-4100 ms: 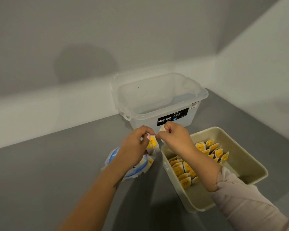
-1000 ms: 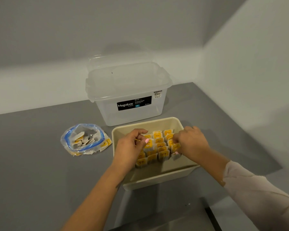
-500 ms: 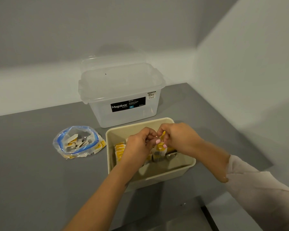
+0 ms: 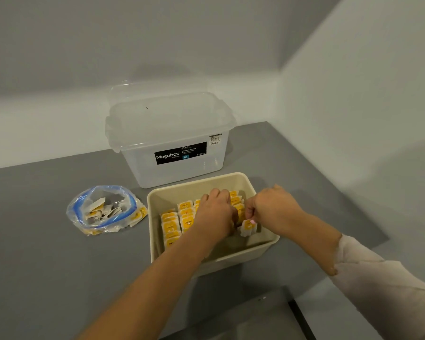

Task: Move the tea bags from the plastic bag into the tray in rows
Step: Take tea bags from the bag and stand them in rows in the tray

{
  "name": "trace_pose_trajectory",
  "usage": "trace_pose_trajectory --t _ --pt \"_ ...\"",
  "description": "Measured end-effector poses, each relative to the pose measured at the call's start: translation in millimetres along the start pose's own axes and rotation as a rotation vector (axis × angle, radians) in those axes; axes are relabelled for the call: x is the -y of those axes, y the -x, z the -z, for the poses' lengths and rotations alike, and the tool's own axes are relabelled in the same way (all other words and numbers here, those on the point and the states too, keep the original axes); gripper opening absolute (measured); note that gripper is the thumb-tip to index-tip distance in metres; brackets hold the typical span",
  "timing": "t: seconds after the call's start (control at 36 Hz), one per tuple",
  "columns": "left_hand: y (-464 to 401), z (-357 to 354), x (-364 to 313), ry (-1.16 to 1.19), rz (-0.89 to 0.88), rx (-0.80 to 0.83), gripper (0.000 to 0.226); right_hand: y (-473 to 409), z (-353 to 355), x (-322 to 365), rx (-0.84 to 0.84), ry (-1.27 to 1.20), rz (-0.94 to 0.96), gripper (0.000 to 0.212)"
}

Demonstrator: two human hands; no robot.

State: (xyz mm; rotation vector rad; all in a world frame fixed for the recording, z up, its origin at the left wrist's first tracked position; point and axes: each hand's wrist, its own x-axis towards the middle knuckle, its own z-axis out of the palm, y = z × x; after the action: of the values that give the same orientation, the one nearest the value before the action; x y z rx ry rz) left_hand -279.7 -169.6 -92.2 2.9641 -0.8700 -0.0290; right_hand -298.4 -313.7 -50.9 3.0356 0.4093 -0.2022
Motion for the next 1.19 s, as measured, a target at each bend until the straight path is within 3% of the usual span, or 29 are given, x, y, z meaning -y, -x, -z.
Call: trace_pose_trajectory --t 0.22,0.61,0.89,1.19 --pt "-11 -12 -7 -0.019 -0.071 -0.069 0.023 4 -5 -3 0.015 0.050 0.023 0.016" --pt "-18 -18 -3 0.004 0.013 -0.063 0.021 1 -11 -6 0.014 0.065 0.017 0.015" --pt "-20 -20 2 0.004 0.026 -0.043 0.021 -7 -26 11 0.027 0.277 0.018 0.017" --pt "-21 -23 4 -0.002 0.018 -0.059 0.021 -11 -39 11 -0.011 0.251 -0.066 0.016"
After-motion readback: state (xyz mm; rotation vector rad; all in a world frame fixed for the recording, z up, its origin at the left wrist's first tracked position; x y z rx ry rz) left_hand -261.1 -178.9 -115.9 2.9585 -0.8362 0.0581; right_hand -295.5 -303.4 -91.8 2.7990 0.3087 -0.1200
